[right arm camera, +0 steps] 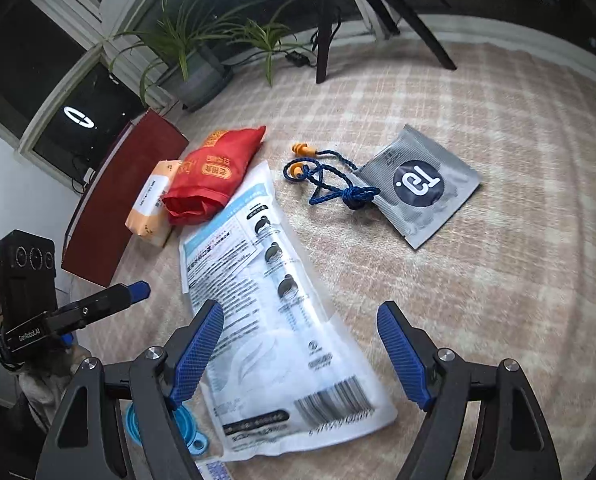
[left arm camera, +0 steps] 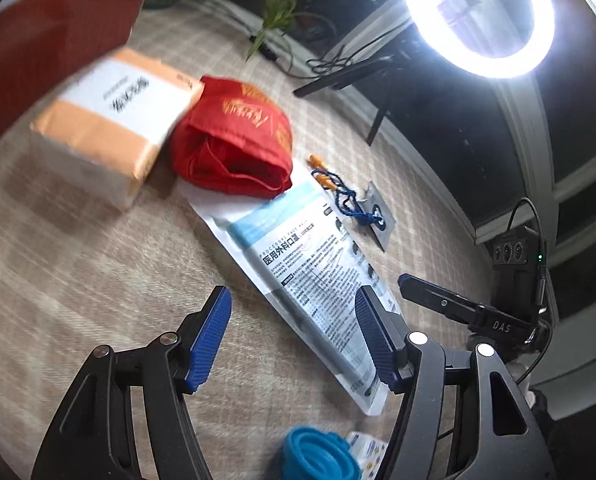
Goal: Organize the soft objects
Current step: 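Move both tools back to the white face-mask bag and close on it, then lift the mask bag with both tools, carry it into the shoebox, release, then move both tools back toward the blue funnel and patterned wipes pack, then close the left tool on the blue funnel while the right tool closes on the dotted wipes pack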
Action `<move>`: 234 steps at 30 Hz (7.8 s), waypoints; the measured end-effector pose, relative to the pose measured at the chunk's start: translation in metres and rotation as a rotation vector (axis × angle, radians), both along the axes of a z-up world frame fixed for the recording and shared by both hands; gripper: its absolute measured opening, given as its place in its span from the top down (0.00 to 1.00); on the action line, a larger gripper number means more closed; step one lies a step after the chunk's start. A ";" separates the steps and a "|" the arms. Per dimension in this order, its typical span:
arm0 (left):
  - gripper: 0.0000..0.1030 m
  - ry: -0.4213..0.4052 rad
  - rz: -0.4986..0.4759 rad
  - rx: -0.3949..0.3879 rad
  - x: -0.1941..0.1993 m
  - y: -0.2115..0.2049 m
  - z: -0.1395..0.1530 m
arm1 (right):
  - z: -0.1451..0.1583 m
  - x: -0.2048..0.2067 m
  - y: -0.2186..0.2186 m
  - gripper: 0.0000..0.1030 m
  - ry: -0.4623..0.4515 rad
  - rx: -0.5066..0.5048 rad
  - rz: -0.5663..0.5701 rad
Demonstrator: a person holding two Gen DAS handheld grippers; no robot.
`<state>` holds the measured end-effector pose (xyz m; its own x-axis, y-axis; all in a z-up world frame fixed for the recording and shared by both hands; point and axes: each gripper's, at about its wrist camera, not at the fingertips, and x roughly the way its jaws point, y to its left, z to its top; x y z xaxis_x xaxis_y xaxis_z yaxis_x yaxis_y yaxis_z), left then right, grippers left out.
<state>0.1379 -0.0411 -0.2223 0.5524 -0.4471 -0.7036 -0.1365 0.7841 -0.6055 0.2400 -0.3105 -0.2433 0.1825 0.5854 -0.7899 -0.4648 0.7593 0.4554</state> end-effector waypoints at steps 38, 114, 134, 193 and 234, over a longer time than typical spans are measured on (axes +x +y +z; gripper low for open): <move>0.69 0.064 -0.002 -0.081 0.030 -0.038 -0.027 | -0.028 0.005 0.035 0.66 0.099 0.075 0.204; 0.72 -0.214 -0.043 0.037 -0.037 0.237 0.144 | 0.136 -0.088 0.294 0.74 -0.078 0.376 0.128; 0.72 -0.120 -0.169 0.205 0.021 0.285 0.121 | 0.094 -0.055 0.375 0.74 -0.009 0.355 -0.005; 0.47 -0.193 -0.295 0.212 -0.004 0.142 0.129 | 0.111 -0.108 0.107 0.33 -0.258 0.176 -0.249; 0.47 -0.167 -0.588 0.318 -0.116 -0.067 -0.010 | -0.008 -0.242 0.030 0.26 -0.405 -0.329 0.023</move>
